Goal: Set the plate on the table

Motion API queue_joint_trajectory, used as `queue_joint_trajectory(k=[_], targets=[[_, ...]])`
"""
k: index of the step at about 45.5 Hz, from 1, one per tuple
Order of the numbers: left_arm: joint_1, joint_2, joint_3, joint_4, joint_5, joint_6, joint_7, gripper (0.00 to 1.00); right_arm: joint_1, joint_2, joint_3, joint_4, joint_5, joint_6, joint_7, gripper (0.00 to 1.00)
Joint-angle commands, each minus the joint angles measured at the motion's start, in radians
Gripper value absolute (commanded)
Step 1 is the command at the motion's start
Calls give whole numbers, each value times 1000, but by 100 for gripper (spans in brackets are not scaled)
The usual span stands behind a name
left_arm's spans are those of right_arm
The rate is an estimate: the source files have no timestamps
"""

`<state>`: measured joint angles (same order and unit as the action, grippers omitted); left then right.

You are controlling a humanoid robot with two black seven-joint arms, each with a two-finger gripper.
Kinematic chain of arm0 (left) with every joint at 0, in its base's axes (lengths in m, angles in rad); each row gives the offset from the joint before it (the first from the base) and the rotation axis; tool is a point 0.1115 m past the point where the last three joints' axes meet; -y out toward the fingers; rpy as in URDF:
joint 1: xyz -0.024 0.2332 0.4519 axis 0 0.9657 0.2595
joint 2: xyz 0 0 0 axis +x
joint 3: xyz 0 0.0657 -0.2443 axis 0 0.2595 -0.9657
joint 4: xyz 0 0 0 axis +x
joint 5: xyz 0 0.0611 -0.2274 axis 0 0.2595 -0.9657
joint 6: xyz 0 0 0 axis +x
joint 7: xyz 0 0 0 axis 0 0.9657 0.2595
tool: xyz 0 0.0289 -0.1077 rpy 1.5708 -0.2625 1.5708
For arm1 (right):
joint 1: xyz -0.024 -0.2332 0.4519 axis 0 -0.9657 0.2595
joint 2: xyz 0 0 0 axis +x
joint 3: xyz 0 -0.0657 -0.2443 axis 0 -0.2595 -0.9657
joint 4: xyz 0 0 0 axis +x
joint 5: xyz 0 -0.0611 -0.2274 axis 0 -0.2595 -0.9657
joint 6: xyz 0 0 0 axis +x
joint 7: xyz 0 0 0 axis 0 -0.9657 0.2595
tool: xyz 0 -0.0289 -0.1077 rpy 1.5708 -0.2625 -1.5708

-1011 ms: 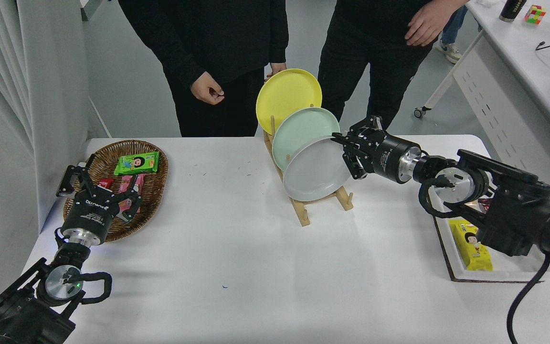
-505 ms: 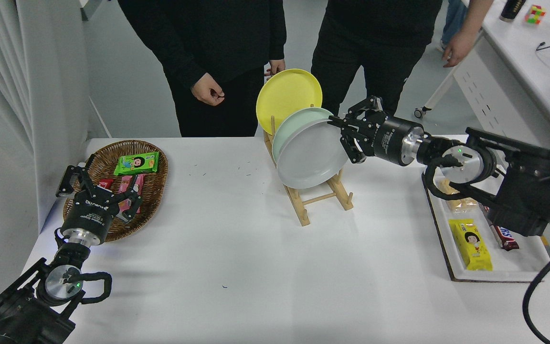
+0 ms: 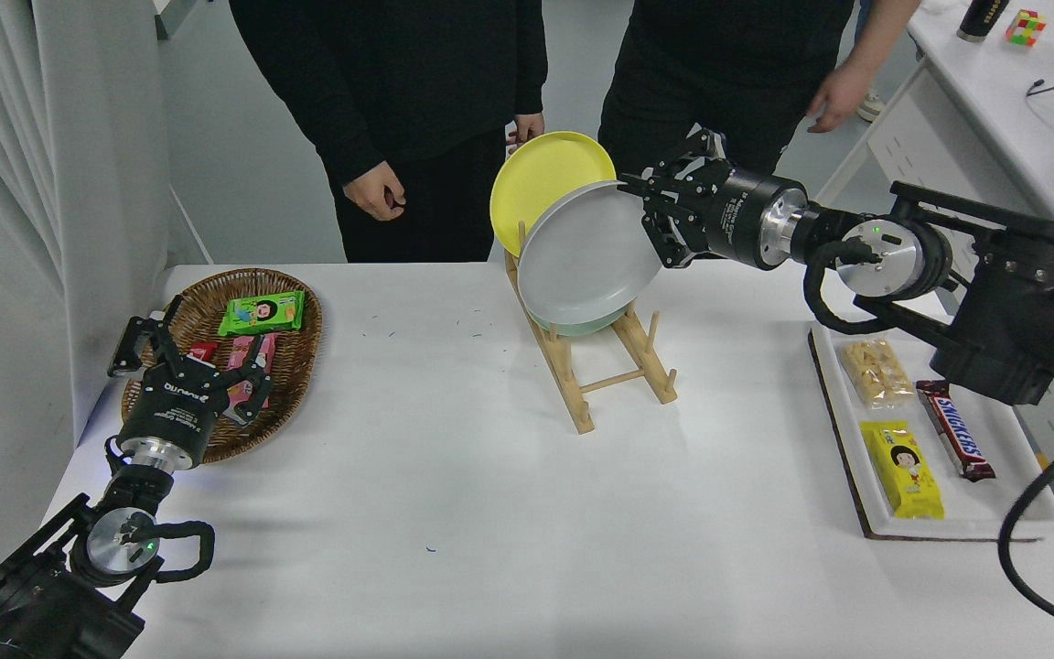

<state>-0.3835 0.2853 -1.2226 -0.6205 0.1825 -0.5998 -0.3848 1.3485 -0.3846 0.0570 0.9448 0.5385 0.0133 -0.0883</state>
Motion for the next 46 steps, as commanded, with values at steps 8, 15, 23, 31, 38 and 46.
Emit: queue_joint_trajectory(k=[8, 15, 23, 31, 38, 46], targets=[[0, 0, 0, 1, 0, 0, 1, 98, 167, 36, -144, 2, 165, -79, -50, 0], [0, 0, 0, -1, 0, 0, 0, 98, 280, 82, -364, 9, 379, -85, -50, 0], [0, 0, 0, 1, 0, 0, 0, 98, 392, 148, -549, 46, 570, -122, -51, 0], [0, 0, 0, 1, 0, -2, 0, 98, 445, 213, -614, 103, 699, -233, -54, 0], [0, 0, 0, -1, 0, -2, 0, 98, 431, 247, -634, 132, 785, -283, -56, 0], [0, 0, 0, -1, 0, -3, 0, 98, 396, 265, -634, 144, 834, -329, -83, 0]])
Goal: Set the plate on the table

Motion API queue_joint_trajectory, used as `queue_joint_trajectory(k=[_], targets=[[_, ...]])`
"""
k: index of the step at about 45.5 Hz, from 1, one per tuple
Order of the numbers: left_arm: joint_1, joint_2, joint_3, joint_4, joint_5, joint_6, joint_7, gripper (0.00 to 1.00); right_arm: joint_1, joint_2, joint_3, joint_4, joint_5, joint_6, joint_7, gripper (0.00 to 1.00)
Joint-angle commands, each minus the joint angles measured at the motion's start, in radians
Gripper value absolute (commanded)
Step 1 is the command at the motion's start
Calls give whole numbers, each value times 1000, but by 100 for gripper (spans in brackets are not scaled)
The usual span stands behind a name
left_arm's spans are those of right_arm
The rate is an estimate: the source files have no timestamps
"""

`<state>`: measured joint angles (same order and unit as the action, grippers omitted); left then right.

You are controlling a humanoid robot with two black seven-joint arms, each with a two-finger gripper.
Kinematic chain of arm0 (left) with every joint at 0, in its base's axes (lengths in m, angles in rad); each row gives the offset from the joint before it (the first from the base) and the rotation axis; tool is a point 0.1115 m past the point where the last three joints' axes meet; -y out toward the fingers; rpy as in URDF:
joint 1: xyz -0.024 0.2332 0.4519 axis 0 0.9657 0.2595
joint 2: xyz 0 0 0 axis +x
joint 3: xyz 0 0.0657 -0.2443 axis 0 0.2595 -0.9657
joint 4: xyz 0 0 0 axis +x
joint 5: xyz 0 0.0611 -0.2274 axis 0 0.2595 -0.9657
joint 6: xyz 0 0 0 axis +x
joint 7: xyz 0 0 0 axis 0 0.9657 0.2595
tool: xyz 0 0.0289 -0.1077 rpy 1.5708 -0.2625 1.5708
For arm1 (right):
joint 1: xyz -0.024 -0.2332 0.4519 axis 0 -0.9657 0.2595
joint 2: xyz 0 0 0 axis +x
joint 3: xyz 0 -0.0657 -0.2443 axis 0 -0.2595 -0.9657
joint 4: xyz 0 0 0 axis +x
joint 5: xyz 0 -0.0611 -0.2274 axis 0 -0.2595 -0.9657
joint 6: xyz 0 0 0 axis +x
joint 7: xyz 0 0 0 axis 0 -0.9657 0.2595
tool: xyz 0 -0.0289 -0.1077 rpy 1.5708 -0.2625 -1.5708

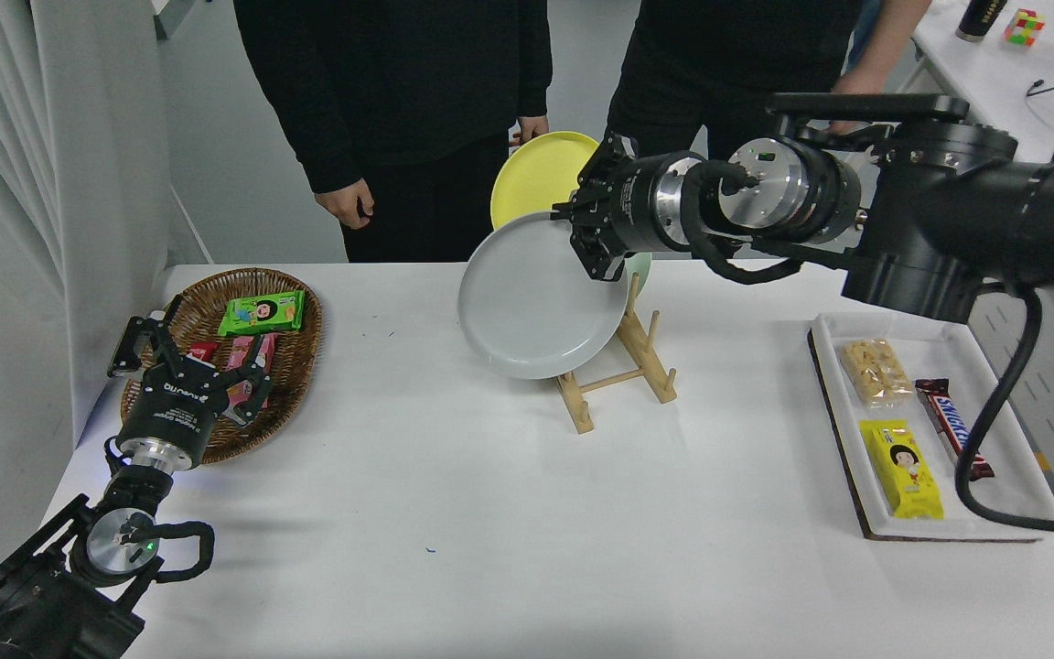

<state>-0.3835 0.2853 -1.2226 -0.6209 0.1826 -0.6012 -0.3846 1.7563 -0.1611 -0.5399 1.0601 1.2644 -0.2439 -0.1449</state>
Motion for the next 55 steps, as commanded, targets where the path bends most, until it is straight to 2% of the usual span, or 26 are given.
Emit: queue_joint_trajectory(k=[1, 8, 9, 17, 35, 55], targets=[[0, 0, 0, 0, 0, 0, 0, 98, -14, 43, -38, 29, 121, -78, -39, 0], [0, 0, 0, 0, 0, -2, 0, 98, -29, 63, -35, 29, 176, -147, -136, 0], [0, 0, 0, 0, 0, -2, 0, 98, -37, 72, -35, 29, 190, -173, -174, 0], [0, 0, 0, 0, 0, -3, 0, 98, -80, 106, -29, 31, 231, -262, -249, 0], [0, 0, 0, 0, 0, -3, 0, 98, -242, 98, 6, 9, 242, -264, -277, 0], [0, 0, 0, 1, 0, -3, 1, 98, -368, 97, 43, -167, 257, -255, -308, 0]])
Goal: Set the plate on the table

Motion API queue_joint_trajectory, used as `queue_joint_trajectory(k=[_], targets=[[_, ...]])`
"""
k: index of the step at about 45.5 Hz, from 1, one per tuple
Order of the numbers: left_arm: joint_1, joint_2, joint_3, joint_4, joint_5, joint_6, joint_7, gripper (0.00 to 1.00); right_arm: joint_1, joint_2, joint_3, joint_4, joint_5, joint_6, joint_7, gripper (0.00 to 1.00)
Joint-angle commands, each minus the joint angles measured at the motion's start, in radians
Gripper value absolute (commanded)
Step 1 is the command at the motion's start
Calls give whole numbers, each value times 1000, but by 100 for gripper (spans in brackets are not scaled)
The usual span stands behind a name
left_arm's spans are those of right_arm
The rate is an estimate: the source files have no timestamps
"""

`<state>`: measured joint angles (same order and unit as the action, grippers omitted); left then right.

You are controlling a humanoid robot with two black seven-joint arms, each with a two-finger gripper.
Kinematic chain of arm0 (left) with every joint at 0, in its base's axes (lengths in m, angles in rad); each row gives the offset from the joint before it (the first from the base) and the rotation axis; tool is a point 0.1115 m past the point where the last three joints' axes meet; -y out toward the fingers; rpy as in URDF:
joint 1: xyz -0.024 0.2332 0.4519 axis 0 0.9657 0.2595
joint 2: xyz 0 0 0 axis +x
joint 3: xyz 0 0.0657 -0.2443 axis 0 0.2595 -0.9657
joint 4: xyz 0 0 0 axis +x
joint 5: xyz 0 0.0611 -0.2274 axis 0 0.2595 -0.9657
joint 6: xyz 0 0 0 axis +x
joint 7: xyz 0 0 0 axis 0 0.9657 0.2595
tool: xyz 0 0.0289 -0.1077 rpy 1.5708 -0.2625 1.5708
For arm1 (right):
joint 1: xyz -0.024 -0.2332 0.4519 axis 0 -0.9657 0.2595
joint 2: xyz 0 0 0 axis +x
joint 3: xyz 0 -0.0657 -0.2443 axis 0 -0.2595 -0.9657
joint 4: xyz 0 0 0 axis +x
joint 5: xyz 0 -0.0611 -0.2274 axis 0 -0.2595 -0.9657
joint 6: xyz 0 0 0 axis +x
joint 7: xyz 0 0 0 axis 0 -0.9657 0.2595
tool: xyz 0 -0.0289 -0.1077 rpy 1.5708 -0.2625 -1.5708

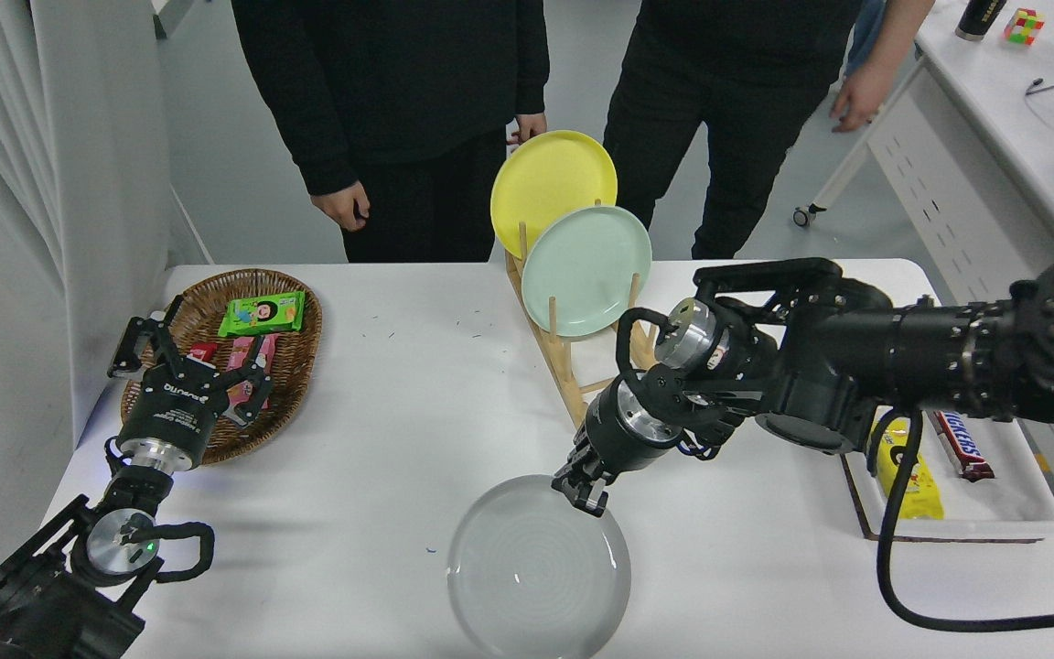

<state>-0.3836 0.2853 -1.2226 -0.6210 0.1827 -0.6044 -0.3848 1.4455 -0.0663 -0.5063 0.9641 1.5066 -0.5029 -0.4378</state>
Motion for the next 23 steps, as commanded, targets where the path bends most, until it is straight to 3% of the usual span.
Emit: queue_joint_trajectory(k=[1, 23], targets=[[0, 0, 0, 0, 0, 0, 0, 98, -63, 2, 9, -80, 17, 6, -15, 0], [0, 0, 0, 1, 0, 0, 0, 98, -128, 14, 11, -139, 35, 35, -13, 0]])
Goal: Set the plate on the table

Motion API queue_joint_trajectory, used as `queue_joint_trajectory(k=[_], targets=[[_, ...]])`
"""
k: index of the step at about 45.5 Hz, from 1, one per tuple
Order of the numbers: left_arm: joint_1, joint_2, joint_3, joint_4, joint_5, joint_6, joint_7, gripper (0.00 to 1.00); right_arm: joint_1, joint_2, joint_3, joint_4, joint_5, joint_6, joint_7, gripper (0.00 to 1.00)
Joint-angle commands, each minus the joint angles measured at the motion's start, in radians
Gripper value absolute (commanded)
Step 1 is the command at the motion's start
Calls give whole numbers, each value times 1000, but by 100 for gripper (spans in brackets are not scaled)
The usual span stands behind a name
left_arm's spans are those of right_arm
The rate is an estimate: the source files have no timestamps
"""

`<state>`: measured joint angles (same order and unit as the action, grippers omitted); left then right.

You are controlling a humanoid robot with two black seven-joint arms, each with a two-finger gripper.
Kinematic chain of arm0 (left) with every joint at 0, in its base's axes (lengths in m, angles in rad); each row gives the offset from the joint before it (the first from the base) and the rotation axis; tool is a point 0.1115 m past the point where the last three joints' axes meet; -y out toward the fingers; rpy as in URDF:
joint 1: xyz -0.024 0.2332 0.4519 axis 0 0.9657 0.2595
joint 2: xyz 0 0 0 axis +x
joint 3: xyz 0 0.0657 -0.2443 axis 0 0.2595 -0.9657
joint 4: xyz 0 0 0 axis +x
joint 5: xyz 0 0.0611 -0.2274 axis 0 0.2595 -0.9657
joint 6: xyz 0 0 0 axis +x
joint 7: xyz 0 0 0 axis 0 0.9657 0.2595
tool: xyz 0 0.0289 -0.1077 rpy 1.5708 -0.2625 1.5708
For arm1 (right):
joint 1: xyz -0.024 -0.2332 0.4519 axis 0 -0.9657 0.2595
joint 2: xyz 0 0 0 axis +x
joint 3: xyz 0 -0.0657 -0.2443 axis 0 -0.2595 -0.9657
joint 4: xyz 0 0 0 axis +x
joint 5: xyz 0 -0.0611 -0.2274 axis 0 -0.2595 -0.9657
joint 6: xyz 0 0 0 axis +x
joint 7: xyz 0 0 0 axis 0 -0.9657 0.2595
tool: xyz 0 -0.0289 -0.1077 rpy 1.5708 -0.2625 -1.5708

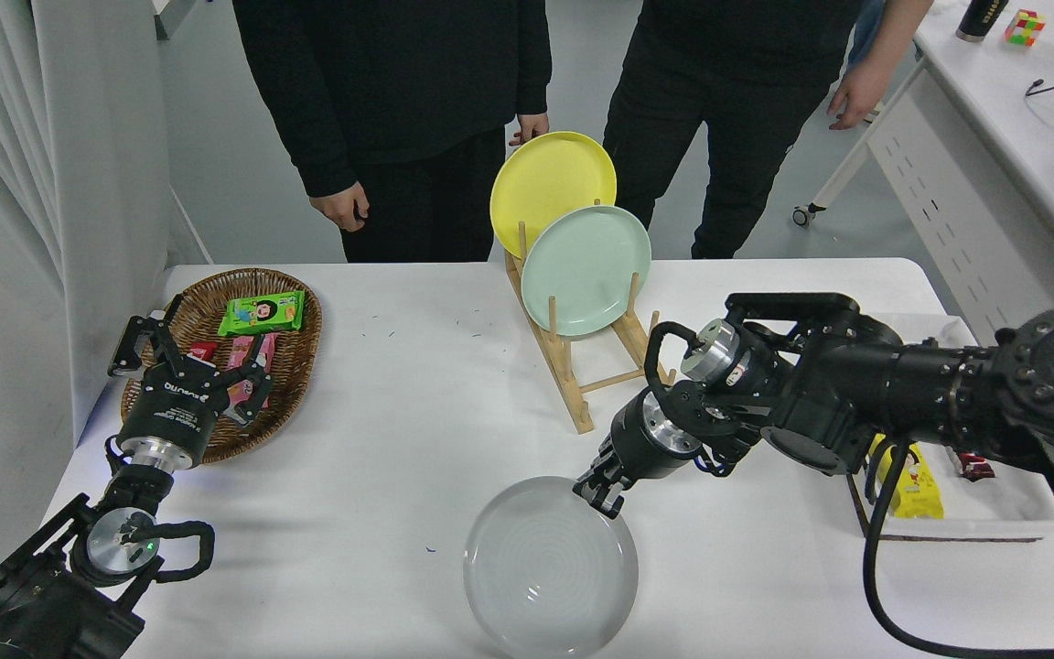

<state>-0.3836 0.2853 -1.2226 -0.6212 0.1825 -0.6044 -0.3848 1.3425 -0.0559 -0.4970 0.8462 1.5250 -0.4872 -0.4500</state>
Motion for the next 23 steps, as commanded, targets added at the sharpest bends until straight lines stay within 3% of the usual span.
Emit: queue_joint_trajectory(k=[1, 23], targets=[[0, 0, 0, 0, 0, 0, 1, 98, -23, 4, 2, -21, 21, 21, -1, 0], [0, 0, 0, 0, 0, -2, 0, 98, -48, 21, 3, -24, 49, 48, 1, 0]])
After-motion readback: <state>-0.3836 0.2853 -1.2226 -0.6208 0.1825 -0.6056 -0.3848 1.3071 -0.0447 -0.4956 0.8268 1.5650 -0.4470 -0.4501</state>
